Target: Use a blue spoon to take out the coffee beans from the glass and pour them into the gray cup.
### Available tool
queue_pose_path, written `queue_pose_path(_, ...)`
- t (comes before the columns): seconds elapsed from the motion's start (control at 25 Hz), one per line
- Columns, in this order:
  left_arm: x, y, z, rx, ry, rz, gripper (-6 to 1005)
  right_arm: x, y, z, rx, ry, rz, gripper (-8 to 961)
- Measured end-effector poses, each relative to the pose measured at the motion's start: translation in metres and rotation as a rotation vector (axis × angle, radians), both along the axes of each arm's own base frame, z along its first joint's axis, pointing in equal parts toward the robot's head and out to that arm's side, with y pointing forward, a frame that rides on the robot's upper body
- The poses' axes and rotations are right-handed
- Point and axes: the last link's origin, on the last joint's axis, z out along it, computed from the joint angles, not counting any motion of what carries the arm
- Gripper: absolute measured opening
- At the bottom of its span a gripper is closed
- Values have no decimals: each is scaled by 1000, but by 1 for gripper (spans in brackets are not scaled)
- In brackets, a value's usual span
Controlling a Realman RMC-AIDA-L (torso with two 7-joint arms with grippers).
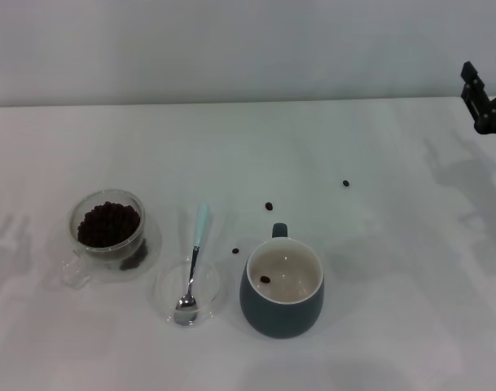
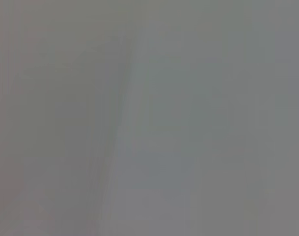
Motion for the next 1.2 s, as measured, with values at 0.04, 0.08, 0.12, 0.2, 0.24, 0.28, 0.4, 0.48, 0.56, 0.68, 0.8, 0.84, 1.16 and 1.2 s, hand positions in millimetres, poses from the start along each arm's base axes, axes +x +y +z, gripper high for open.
queue_pose_path(0.04,-2,-1,1,16,4,10,217,-1,-1,-1,-5,-7,8,523)
queue_pose_path(0.08,-2,-1,1,30,9,14,217,-1,-1,-2,-9,-12,11,523)
queue_pose_path(0.12,-3,-1,2,40,13,19,217,-1,-1,-2,-12,-17,11,523)
queue_pose_path(0.2,-3,-2,2,53,25,19,217,1,-2,-3,-14,-19,6,523)
queue_pose_path(0.24,-3,-2,2,57,31,19,217,1,-3,-3,-15,-19,3,523)
queue_pose_path(0.28,-3,-2,2,60,38,16,217,2,-3,-3,-16,-19,2,523)
queue_pose_path(0.4,-3,-2,3,76,51,15,216,1,-3,-4,-17,-18,3,523)
queue_pose_path(0.48,-3,-2,4,82,51,17,216,1,-3,-4,-16,-18,4,523)
queue_pose_path(0.56,-3,-2,4,83,50,16,216,1,-3,-4,-15,-17,4,523)
queue_pose_path(0.68,-3,-1,4,83,50,15,216,1,-3,-4,-16,-16,5,523)
queue_pose_path(0.8,-3,-2,4,84,51,15,214,0,-3,-4,-17,-16,4,523)
queue_pose_path(0.84,-3,-2,4,84,52,16,214,0,-3,-5,-17,-15,4,523)
queue_pose_path(1.16,-5,-4,4,86,56,23,216,0,-3,-5,-21,-9,7,523)
queue_pose_path(1.2,-5,-4,4,86,57,23,216,0,-3,-5,-21,-9,7,523)
